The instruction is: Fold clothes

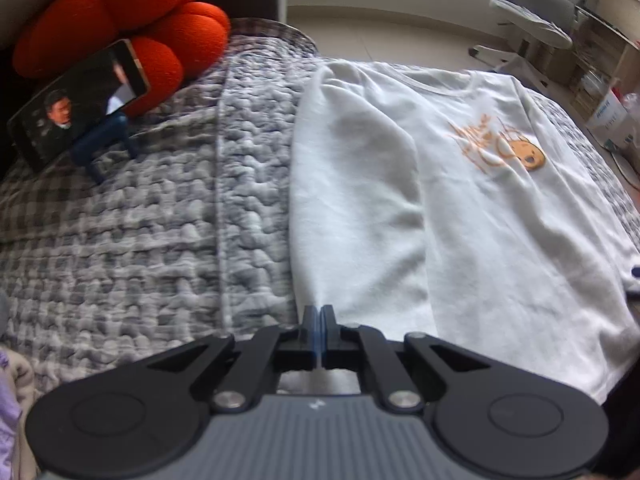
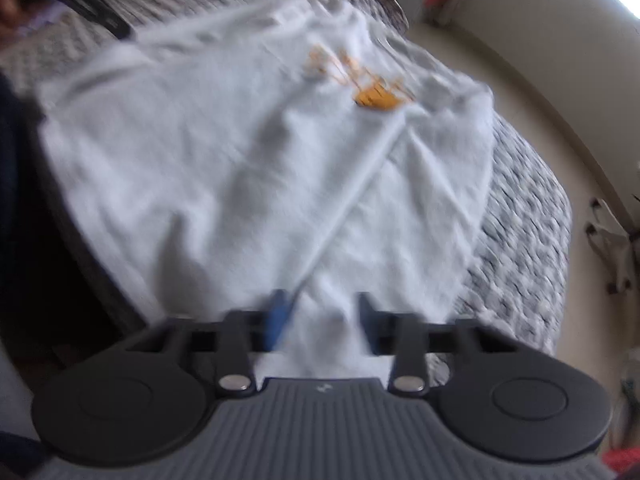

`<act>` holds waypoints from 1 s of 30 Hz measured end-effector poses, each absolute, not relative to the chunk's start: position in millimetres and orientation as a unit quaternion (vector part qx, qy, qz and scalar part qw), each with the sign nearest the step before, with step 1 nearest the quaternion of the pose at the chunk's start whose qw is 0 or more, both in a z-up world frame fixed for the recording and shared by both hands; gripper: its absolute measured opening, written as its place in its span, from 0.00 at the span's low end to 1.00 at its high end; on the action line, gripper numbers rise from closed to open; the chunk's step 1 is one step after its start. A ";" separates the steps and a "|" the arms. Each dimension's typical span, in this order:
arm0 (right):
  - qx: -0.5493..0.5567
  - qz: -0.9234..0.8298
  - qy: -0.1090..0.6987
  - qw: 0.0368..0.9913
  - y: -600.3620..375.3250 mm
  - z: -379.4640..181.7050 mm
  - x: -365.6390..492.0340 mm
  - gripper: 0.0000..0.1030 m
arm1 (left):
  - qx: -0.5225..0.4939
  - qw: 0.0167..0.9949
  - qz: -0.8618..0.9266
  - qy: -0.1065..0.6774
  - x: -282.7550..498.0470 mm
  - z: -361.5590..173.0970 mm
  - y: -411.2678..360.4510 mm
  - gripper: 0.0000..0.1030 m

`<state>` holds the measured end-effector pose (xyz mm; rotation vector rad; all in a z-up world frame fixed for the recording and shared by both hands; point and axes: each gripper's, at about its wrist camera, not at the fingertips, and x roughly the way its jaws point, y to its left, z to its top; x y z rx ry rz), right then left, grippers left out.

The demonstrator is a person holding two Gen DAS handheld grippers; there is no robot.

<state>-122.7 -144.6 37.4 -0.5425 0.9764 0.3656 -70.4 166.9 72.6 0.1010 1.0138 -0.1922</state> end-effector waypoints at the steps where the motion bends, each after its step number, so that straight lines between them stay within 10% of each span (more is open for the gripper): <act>1: -0.249 0.164 0.458 0.838 -147.8 38.7 -121.9 0.03 | 0.049 0.870 -0.085 0.482 -71.3 74.2 169.1 0.01; 21: -0.101 -0.158 0.303 0.934 -324.5 140.6 -16.9 0.01 | 0.152 0.892 0.161 0.394 13.3 114.0 243.7 0.01; 30: -0.059 -0.273 0.320 0.906 -370.0 81.9 36.7 0.01 | 0.119 0.881 0.189 0.418 38.8 76.7 260.7 0.03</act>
